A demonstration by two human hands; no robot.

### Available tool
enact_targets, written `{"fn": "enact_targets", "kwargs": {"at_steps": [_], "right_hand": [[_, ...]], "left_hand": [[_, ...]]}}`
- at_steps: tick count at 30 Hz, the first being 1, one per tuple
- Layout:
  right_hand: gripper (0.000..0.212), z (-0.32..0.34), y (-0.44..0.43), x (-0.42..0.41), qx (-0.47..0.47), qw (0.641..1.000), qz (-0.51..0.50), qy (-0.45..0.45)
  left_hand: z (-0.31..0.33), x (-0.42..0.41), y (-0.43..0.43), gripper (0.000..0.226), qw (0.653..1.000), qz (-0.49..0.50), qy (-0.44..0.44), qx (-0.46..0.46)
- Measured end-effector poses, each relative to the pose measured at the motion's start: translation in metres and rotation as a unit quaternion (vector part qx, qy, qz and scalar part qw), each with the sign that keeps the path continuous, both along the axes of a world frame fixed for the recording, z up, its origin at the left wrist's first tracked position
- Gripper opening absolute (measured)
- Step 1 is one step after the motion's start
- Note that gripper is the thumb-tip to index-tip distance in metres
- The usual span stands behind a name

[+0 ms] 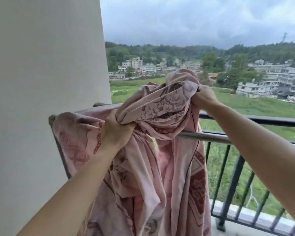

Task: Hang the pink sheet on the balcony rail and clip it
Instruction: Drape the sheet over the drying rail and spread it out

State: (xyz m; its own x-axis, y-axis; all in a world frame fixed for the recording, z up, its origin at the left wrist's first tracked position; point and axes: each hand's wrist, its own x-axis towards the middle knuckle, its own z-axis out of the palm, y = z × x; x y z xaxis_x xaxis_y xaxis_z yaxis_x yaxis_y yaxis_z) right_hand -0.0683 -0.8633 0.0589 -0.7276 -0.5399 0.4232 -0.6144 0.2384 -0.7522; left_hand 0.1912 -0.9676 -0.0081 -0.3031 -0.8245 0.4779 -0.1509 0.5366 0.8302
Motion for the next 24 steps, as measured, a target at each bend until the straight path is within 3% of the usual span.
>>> {"fn": "enact_targets", "kwargs": {"at_steps": [5,8,10,13,15,18,20,22,24], "right_hand": [[0.041,-0.015,0.098,-0.046,-0.002,0.999,-0.02,-0.029],[0.056,-0.038,0.135,-0.096,0.051,0.998,-0.033,-0.036],[0.068,-0.05,0.151,-0.112,0.111,0.992,-0.031,-0.047],[0.064,-0.049,0.186,-0.087,0.214,0.975,-0.054,-0.031],[0.062,-0.046,0.195,-0.093,0.203,0.977,-0.07,-0.016],[0.055,-0.039,0.2,-0.094,0.103,0.992,-0.076,0.002],[0.041,-0.032,0.197,-0.084,0.057,0.995,-0.08,0.015],[0.05,-0.026,0.192,-0.061,0.085,0.994,-0.053,0.032],[0.068,-0.025,0.181,-0.036,0.132,0.989,-0.028,0.064]], "left_hand": [[-0.019,-0.069,0.091,0.04,0.999,-0.029,0.001,0.027],[-0.03,-0.105,0.136,0.046,0.998,-0.029,-0.012,0.05],[-0.039,-0.121,0.157,0.063,0.995,-0.044,-0.059,0.062],[-0.046,-0.131,0.182,0.104,0.981,-0.1,-0.162,0.038],[-0.044,-0.131,0.192,0.118,0.964,-0.13,-0.232,0.013],[-0.034,-0.122,0.19,0.066,0.969,-0.13,-0.204,-0.057],[-0.027,-0.117,0.173,0.067,0.992,-0.077,-0.092,-0.042],[-0.024,-0.113,0.139,0.061,0.999,0.026,-0.013,-0.04],[-0.026,-0.11,0.101,0.04,0.987,0.136,-0.049,-0.067]]}}
